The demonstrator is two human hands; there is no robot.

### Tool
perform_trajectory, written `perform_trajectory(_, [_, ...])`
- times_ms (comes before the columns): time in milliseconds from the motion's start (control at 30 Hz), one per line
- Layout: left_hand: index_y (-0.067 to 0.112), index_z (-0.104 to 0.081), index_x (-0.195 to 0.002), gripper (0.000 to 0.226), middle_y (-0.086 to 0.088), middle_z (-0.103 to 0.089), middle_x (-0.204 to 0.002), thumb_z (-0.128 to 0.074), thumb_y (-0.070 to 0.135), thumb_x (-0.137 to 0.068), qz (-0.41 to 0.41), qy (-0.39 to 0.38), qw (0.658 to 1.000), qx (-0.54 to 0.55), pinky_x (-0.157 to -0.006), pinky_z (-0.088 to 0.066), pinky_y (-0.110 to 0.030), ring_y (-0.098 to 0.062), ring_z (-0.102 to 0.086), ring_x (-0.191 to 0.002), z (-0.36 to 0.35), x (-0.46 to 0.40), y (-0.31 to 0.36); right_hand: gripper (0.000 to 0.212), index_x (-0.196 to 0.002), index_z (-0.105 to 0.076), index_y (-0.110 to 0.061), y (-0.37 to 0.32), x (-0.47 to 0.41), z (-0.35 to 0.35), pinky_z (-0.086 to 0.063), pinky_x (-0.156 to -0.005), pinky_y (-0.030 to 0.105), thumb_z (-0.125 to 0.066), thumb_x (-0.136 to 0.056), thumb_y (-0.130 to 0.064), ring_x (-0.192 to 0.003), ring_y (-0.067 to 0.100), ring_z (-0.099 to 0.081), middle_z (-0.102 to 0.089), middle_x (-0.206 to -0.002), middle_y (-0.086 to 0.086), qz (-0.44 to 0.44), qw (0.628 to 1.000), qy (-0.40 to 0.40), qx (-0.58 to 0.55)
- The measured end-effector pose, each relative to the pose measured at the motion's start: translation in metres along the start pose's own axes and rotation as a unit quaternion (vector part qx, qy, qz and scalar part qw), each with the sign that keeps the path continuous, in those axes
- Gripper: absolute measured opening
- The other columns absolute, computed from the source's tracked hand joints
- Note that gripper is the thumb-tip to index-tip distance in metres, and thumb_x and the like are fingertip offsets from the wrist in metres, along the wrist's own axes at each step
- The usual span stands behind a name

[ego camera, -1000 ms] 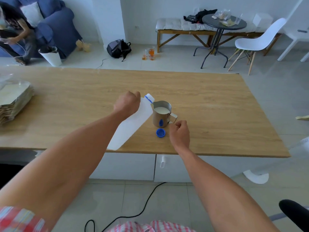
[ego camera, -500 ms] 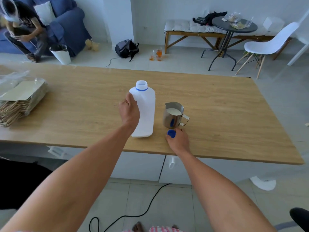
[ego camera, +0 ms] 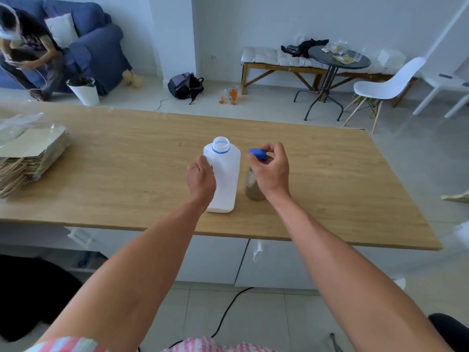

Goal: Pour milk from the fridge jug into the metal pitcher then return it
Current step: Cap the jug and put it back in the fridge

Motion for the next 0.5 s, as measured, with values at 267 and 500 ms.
perform_trajectory(267, [0.015, -0.03, -0.06, 0.037, -0.006, -0.034, -0.061, -0.033, 0.021, -0.097, -0.004, -0.009, 1.0, 0.005, -0.054, -0.024, -0.036, -0.02, -0.029, -0.061, -0.001, -0.003, -0.001, 0.033, -0.097, -0.065, -0.012, -0.057, -0.023, -0.056, -0.05, -0.089, 0.024, -0.087, -0.077, -0.025, -0.101, 0.014, -0.064, -0.071, -0.104, -0.003, 0.093, 0.975, -0.176, 0.095])
perform_trajectory(500, [0.011, -0.032, -0.063, 0.034, -0.01, -0.033, -0.063, -0.032, 0.019, -0.096, -0.017, -0.015, 1.0, 0.01, -0.054, -0.023, -0.036, -0.022, -0.027, -0.061, -0.001, -0.005, 0.001, 0.054, -0.135, -0.062, -0.024, -0.079, -0.039, -0.068, -0.046, -0.092, 0.02, -0.081, -0.085, -0.018, -0.109, 0.009, -0.062, -0.067, -0.124, -0.002, 0.106, 0.886, -0.373, 0.252])
Point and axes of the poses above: each hand's wrist, its own x-axis away from the middle knuckle, its own z-axis out of the back of the hand, y = z × x, the point moved 6 cm from there along -x, towards the middle knuckle
